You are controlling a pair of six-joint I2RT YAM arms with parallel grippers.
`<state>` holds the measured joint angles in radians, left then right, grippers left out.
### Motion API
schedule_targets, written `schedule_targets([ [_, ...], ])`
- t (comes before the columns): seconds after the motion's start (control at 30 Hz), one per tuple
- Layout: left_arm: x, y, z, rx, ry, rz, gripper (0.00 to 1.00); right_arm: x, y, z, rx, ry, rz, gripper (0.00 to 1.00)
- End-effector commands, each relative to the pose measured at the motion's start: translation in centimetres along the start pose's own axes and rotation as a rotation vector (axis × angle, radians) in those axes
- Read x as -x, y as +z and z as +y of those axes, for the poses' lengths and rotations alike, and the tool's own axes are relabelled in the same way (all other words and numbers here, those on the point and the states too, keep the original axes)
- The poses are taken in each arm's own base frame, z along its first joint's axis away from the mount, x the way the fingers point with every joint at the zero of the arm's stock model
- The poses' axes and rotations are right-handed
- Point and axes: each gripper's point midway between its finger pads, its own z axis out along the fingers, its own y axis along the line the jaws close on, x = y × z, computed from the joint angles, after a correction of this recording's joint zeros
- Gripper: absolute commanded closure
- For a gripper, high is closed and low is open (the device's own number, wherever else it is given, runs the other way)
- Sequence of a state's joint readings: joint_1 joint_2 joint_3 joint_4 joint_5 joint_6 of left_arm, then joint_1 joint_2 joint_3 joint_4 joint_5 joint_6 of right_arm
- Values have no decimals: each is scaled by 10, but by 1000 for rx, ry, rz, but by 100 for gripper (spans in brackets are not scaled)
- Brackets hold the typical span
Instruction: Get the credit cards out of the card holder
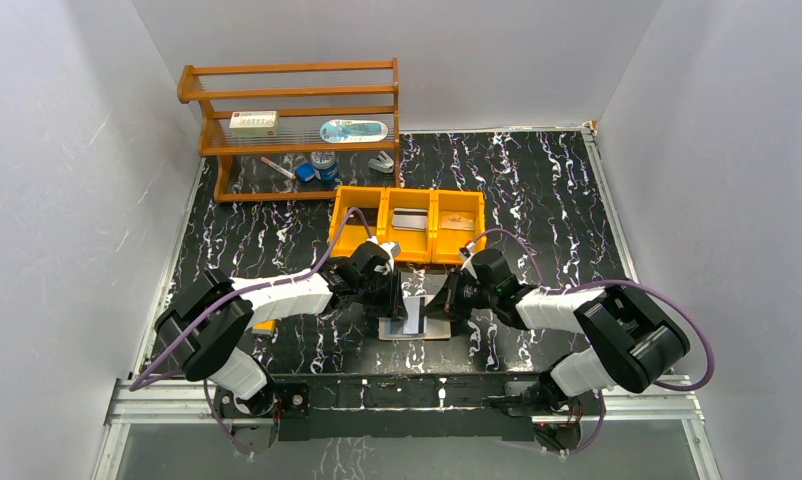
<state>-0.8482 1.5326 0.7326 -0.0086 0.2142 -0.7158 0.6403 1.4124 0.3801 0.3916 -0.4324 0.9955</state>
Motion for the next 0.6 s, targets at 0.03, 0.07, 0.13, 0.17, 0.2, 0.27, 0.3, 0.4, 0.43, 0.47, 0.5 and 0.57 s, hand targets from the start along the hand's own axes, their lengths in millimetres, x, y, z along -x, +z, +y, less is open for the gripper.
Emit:
schedule_targets([
  [0.03,-39,-1,32,105,12,138,77,0,0,5,49,24,4,87],
  [0.07,-40,-1,32,106,11,141,77,0,1,7,58,31,4,85],
  [0.13,-41,-1,33,109,10,145,77,1,3,8,66,44,4,81],
  [0.17,-41,-1,33,108,11,144,78,2,4,10,73,47,4,79],
  [0.2,-41,-1,33,110,10,146,78,3,5,11,78,51,3,78],
  [0.27,-42,-1,34,111,10,146,78,4,6,14,91,58,4,75],
  [0.3,-42,-1,34,111,10,147,78,4,7,14,94,61,6,74],
  [0.4,-42,0,34,112,9,151,78,4,8,15,102,65,8,75],
  [0.43,-43,0,34,113,8,153,78,4,8,17,107,63,9,77],
  [0.47,-43,0,35,114,9,153,78,4,8,17,109,62,9,79],
  [0.5,-43,1,34,113,9,154,78,4,8,17,110,62,8,81],
  [0.57,-43,1,34,112,10,156,78,4,7,17,110,58,5,86],
])
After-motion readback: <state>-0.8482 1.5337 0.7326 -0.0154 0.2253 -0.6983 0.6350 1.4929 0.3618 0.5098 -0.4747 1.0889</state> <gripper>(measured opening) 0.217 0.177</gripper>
